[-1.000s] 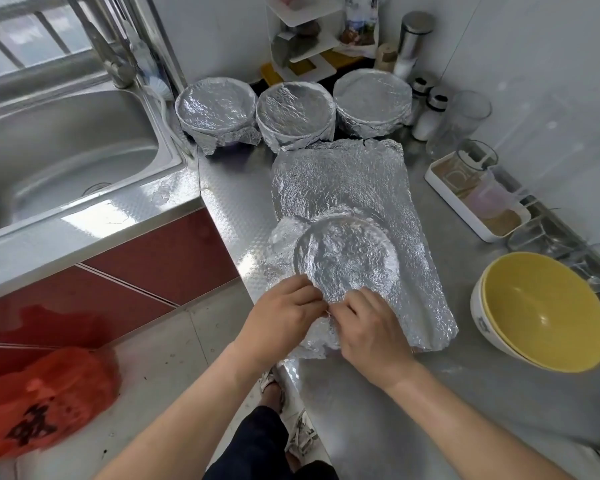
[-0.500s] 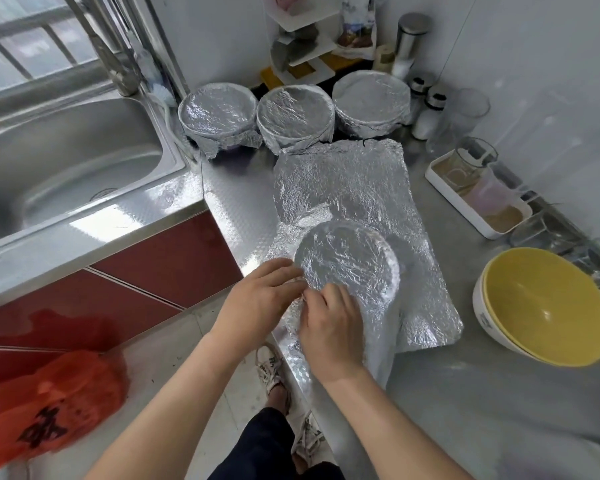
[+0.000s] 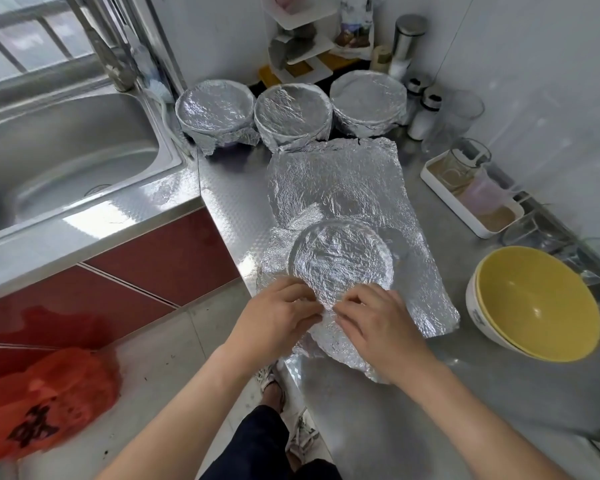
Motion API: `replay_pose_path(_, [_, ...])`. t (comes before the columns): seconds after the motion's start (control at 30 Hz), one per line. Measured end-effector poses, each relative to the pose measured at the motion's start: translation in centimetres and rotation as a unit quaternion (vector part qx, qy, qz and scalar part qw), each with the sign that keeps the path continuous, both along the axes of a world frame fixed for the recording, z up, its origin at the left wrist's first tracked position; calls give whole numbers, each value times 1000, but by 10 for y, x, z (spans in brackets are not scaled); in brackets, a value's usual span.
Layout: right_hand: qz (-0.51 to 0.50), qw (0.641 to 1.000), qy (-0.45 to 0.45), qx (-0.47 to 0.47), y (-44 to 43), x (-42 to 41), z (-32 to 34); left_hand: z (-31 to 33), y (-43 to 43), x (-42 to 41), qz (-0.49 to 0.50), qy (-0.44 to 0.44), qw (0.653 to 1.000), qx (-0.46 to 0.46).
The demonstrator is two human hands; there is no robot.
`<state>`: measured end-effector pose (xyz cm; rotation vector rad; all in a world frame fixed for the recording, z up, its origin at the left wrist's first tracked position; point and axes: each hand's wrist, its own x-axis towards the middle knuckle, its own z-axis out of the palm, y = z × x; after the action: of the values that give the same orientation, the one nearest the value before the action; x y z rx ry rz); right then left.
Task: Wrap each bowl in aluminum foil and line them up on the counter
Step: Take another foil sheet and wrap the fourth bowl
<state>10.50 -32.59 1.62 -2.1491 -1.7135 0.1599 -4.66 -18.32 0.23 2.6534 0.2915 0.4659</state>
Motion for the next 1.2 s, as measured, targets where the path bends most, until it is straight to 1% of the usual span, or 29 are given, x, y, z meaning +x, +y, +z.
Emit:
replay_pose_path(0.2, [36,997,-61,12,-1,4,-7,-7,-1,3,-6,-21,999,44])
replay_pose_path(0.4, [51,994,-95,29,0,1,-18,-11,-2,6,-31,-61,993,100])
replay_pose_path(0.53, [34,991,-105,70,7,-5,-18,-8,2,8,-21,-79,991,109])
replay_pose_path(0.7, [-46,988,-109,95,23,-23,-14,-2,15,9,7,-68,994,90])
replay_pose_path(0.8, [-87,985,-105,108,34,-32,-16,1,18,7,35,-50,996,65])
replay_pose_path(0.87, [-105,986,-98,87,38,-37,-18,2,15,6,39,-34,998,41])
replay_pose_path(0.97, [-106,992,-61,33,37,-37,-16,2,12,5,17,-16,999,24])
replay_pose_path(1.1, [-51,999,1,12,21,-18,-7,-1,17,5,7,-8,999,31])
replay_pose_path(1.2, [-7,1000,1,20,5,4,-6,-2,19,5,3,-2,1000,25])
